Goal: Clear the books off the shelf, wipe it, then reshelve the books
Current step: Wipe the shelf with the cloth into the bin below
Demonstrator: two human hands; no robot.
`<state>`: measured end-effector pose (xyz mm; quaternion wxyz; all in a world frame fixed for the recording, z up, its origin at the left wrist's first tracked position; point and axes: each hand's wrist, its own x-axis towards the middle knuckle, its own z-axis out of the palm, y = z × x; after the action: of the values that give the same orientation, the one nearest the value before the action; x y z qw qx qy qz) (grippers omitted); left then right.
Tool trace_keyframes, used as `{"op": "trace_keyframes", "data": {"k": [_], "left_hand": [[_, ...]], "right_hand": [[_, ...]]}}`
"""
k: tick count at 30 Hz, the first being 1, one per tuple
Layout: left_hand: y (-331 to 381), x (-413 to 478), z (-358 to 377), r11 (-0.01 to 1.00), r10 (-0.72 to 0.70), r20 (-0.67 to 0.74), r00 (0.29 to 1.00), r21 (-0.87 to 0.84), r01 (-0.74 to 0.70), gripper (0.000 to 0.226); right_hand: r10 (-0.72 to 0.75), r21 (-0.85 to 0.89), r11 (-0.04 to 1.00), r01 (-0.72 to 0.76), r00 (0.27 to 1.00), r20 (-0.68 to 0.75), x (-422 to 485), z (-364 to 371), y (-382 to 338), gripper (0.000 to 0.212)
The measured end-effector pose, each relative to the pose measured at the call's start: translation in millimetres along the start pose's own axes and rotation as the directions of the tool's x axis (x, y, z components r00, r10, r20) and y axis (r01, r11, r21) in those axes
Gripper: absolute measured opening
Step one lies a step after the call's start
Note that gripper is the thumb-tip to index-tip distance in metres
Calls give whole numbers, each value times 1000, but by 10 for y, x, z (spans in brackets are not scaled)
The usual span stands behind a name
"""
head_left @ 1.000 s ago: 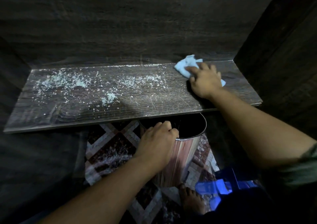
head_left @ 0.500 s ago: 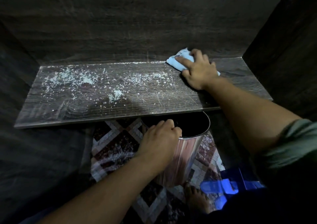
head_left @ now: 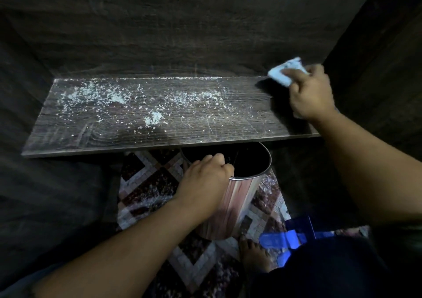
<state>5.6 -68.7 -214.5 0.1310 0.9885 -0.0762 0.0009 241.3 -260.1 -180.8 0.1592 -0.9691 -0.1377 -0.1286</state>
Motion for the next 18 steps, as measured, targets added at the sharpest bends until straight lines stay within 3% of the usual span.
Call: {"op": "trace_keyframes", "data": {"k": [2,4,11,18], "left_hand": [[-9,-18,-1,1000,2,10,1000,13,-2,31],[-27,-25,5,1000,1,9,1000,13,-2,30],[-28,-42,27,1000,16,35,999,25,-16,30],[-19,-96,-3,998,53,67,996,17,-54,31]], "right_hand": [[228,-186,960,-208,970,89,-21,55,183,46],[284,-238,940,-244,947,151,-85,182,297,49],[2,-177,983,41,973,233,-180,294,40,50],[-266,-27,956,291,904,334,-600,187,-253,56]]}}
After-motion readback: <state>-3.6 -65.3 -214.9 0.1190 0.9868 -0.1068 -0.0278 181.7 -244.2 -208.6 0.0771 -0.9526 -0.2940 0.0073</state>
